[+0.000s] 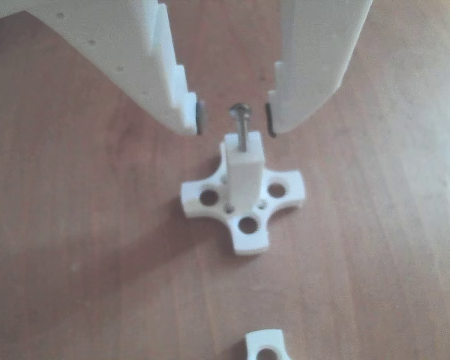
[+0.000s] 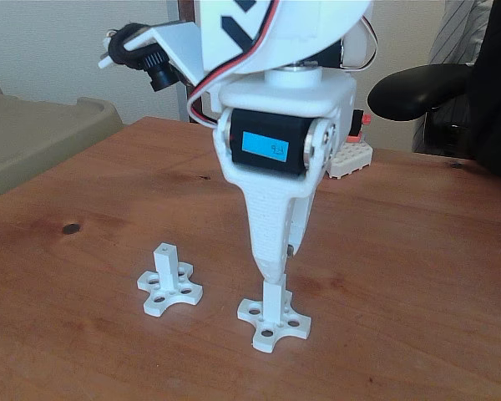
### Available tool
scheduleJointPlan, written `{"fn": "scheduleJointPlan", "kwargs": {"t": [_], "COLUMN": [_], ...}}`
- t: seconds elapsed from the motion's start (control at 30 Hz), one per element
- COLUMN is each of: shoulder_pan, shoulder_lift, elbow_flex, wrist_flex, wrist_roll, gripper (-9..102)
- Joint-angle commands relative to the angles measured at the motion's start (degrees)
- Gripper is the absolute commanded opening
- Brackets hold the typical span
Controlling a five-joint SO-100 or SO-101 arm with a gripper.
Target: Grab the screw and set it in the hole.
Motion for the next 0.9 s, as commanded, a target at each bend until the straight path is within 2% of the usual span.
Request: {"fn": "scheduleJointPlan", "kwargs": {"t": [0.0, 0.27, 0.6, 0.87], "shoulder_pan": [0.35, 2.02, 7.82, 10.02], "shoulder_lift": [4.31, 7.82, 19.51, 32.96], "elbow_flex": [-4.48, -3.6, 0.35, 14.41], "wrist_flex": [1.05, 1.49, 1.58, -2.64], "wrist_roll": [-0.7, -1.14, -4.83, -7.82], "gripper": [18, 24, 23, -4]}}
